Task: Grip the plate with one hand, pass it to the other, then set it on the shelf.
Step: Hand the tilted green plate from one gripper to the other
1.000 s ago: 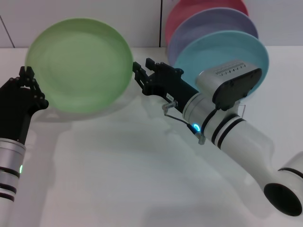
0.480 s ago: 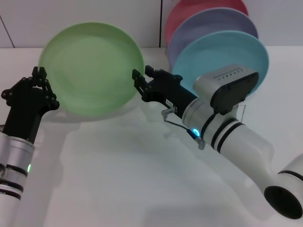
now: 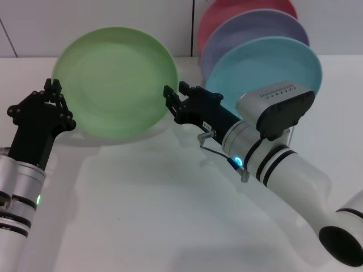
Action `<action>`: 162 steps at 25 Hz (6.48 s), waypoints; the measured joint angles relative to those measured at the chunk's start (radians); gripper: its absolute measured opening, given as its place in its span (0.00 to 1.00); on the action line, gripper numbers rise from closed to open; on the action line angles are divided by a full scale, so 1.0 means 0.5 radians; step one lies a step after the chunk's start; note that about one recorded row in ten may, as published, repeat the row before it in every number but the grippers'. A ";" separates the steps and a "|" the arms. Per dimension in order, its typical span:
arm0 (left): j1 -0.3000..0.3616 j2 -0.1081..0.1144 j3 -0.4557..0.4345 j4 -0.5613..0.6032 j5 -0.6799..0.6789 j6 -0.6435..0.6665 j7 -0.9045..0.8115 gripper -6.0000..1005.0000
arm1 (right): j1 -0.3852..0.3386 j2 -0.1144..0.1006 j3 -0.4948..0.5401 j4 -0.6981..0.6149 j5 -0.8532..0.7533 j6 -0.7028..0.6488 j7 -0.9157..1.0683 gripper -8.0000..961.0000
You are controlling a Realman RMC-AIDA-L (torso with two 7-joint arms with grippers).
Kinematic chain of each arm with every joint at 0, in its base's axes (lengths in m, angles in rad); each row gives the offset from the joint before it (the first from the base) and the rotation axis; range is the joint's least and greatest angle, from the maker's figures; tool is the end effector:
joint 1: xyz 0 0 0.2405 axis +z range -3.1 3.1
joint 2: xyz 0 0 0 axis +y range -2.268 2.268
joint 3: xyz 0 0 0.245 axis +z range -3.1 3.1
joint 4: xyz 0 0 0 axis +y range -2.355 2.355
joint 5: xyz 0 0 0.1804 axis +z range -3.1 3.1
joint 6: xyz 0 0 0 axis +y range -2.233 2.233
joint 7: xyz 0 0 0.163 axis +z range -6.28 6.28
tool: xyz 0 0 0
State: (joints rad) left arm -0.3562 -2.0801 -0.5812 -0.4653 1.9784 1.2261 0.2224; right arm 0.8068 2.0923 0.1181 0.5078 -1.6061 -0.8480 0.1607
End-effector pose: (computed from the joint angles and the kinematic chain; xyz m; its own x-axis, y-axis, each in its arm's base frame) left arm -0.2529 0.3134 -0.0175 0.7369 -0.1492 0.6593 0.6448 -0.1378 -0.7518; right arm 0.1526 0.3592 -0.1174 0.5884 -0.2490 -0.7693 -0.7445 -0.5379 -0.3954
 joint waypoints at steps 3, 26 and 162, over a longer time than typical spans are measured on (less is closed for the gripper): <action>-0.002 0.000 0.000 0.002 -0.001 -0.001 0.000 0.04 | 0.000 0.000 0.001 0.000 0.000 0.000 0.000 0.37; 0.006 0.000 0.038 -0.003 0.001 0.001 0.000 0.04 | -0.006 0.000 0.003 -0.006 0.004 -0.001 -0.016 0.28; -0.015 0.009 0.035 0.043 -0.043 -0.004 -0.023 0.29 | -0.031 0.000 0.202 0.057 0.020 0.116 -0.233 0.03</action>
State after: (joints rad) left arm -0.3640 -2.0756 -0.5636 -0.4436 1.9568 1.2240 0.2111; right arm 0.7915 2.0924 0.2192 0.5361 -1.5961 -0.7901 0.0445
